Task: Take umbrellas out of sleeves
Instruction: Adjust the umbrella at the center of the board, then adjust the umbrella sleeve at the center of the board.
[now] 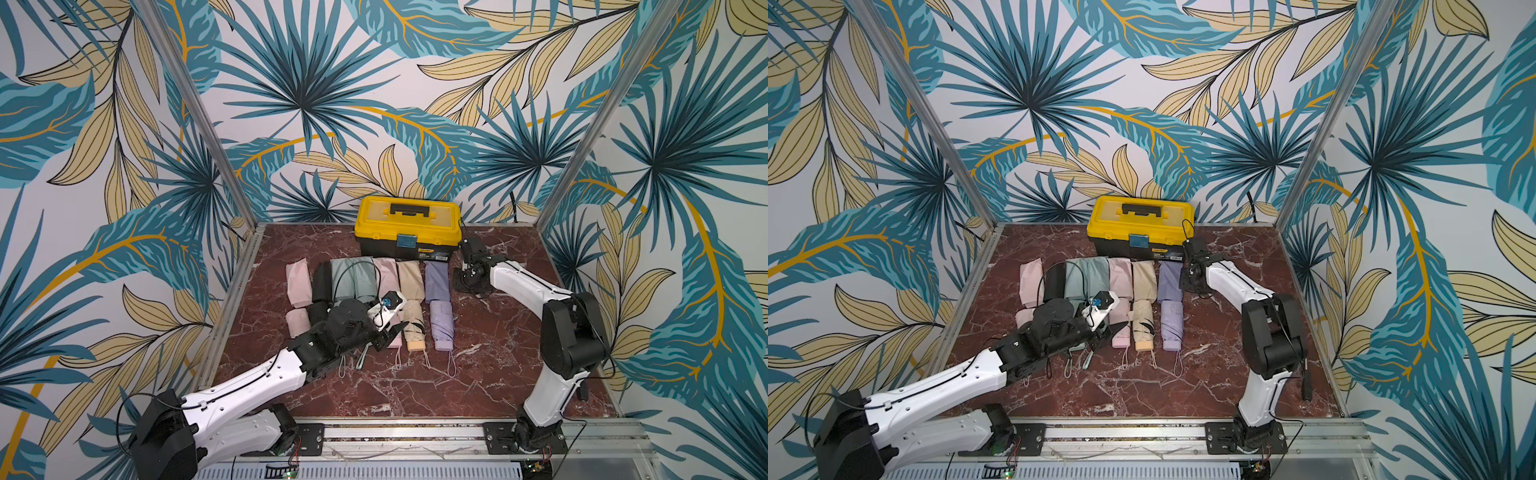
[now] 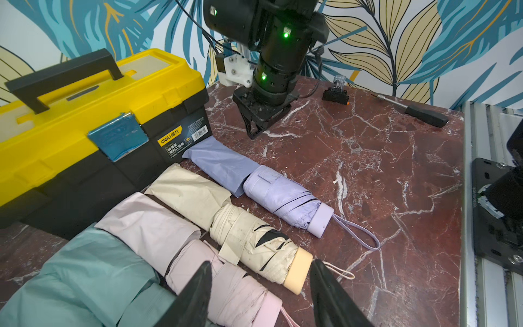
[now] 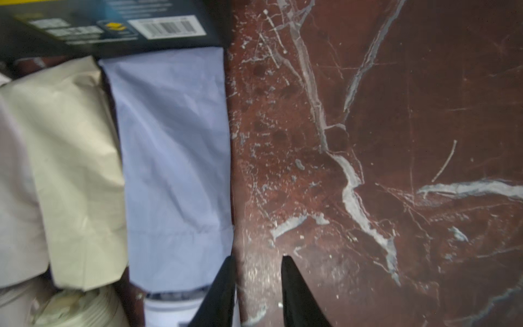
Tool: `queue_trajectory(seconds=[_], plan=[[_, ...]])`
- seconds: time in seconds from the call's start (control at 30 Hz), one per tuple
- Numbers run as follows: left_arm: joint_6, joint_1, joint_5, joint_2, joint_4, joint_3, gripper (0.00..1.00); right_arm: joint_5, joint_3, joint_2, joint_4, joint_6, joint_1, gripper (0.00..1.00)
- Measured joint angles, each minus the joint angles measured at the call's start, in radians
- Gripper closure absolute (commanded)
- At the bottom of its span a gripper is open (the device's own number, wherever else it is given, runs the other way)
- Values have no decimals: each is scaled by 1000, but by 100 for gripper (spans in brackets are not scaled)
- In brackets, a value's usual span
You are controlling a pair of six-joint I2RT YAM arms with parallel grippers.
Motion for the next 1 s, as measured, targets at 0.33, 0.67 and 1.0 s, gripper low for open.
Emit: queue_trajectory(seconds=[0.33, 0.67, 1.0], plan=[[-1, 22, -2, 0, 15, -2, 44, 52, 80, 138, 103, 24, -19, 70], [-3, 31, 8, 0, 17, -2, 44, -14, 83, 190, 179, 66, -21, 60], [-7, 34, 17, -1, 19, -11, 44, -57, 55, 191, 214, 75, -24, 43]])
